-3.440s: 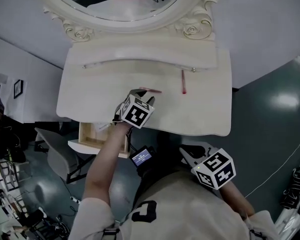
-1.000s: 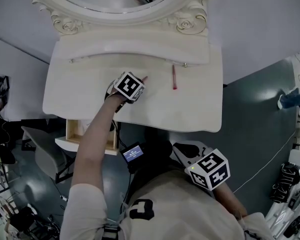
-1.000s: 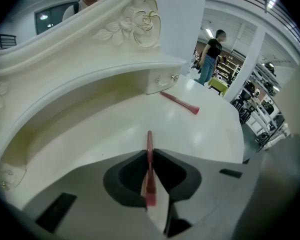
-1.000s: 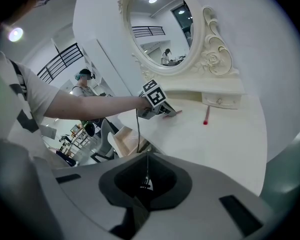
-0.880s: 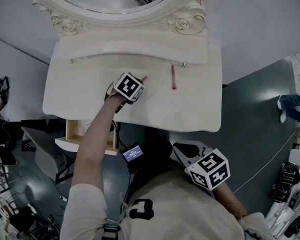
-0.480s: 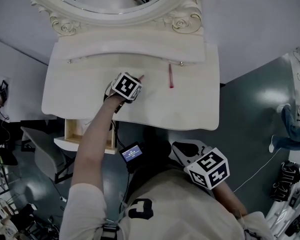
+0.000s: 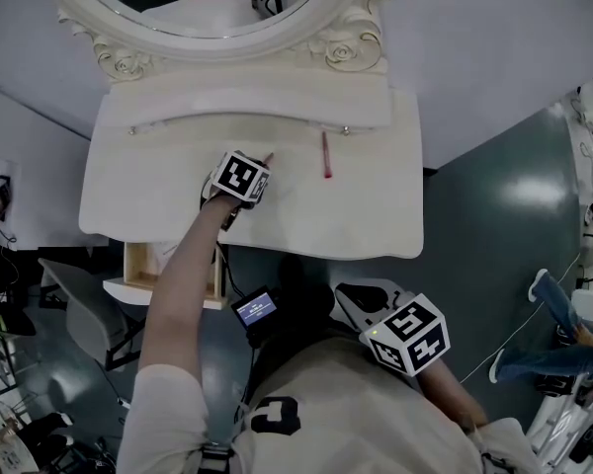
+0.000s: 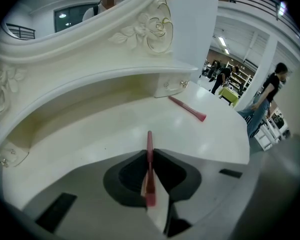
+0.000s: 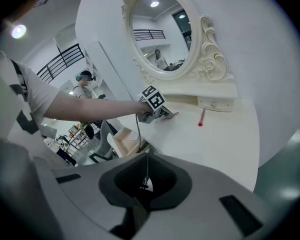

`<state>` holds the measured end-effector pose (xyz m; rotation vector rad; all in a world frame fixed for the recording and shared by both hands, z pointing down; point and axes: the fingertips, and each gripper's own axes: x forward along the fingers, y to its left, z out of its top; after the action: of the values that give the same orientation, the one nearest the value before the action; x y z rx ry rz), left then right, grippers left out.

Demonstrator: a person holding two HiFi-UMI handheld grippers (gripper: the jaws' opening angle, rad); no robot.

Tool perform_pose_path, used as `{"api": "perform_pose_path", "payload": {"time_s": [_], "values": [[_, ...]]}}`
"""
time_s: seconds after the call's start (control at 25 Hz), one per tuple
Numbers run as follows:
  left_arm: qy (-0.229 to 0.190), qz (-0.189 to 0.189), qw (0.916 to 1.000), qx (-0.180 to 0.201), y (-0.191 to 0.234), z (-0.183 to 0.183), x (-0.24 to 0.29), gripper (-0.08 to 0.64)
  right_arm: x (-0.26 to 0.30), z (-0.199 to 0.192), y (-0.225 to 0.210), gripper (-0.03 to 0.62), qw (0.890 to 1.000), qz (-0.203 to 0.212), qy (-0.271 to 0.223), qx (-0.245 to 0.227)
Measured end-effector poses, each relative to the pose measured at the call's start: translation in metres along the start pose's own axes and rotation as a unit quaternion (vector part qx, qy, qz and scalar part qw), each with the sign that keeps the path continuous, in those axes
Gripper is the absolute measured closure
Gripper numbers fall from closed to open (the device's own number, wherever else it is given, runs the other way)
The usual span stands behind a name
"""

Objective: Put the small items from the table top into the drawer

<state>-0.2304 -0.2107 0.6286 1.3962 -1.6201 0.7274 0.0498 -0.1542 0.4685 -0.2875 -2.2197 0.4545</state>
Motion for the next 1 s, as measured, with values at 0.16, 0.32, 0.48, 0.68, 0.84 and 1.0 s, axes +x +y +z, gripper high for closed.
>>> {"api": "perform_pose_path", "payload": {"time_s": [0.16, 0.32, 0.48, 0.68, 0.84, 1.0], "values": [[-0.004, 0.002, 1.0, -0.005, 0.001, 0.0, -0.001, 0.468, -0.001, -0.002, 0.001, 0.565, 1.0, -0.001, -0.001, -0.001], [-0.001, 0.01, 0.9999, 0.006, 0.001, -0.001, -0.001, 0.468, -0.003, -0.002, 0.0, 0.565, 1.0, -0.003, -0.003, 0.001], [0.013, 0.016, 0.9996, 0.018, 0.0, -0.009, -0.005, 0.468, -0.003, -0.003, 0.0, 0.565, 1.0, 0.0, -0.002, -0.001], [0.014, 0.031, 0.9988, 0.035, 0.003, -0.018, -0.018, 0.468, -0.001, -0.003, 0.003, 0.565, 1.0, 0.008, -0.002, -0.006], [-0.001, 0.031, 0.9986, 0.042, 0.0, -0.015, -0.031, 0.468, 0.002, -0.001, 0.008, 0.565, 1.0, 0.015, -0.001, -0.015], [-0.007, 0.029, 0.9988, 0.04, -0.005, -0.016, -0.044, 0.468, 0.004, 0.0, 0.013, 0.565, 0.999, 0.024, -0.001, -0.026]]}}
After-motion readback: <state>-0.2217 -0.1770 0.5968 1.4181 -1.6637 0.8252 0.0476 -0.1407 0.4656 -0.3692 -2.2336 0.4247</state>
